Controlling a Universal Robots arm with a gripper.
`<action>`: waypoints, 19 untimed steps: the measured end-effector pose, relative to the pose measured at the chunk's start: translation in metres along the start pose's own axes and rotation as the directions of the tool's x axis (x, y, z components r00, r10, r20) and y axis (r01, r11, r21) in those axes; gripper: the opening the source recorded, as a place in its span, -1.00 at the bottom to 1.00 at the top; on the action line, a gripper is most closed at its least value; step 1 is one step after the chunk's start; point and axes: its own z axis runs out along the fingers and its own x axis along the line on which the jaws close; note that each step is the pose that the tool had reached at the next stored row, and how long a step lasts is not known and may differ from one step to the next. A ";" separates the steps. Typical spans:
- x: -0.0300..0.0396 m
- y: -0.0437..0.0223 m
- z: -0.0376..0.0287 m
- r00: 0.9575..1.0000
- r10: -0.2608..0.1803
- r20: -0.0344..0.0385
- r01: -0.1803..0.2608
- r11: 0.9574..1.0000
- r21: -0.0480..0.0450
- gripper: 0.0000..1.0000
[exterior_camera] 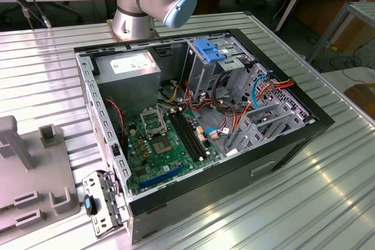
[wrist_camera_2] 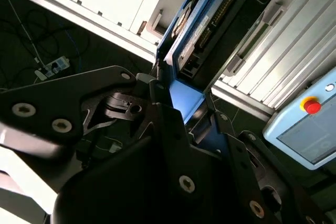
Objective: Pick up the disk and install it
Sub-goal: 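Pick up the disk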
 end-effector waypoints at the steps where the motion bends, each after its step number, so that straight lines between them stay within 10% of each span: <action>1: 0.0001 0.0000 -0.0024 1.000 0.000 0.000 0.000 1.000 0.000 -0.26; 19: 0.0018 -0.0009 -0.0729 1.000 0.000 0.000 0.000 1.000 0.000 -0.26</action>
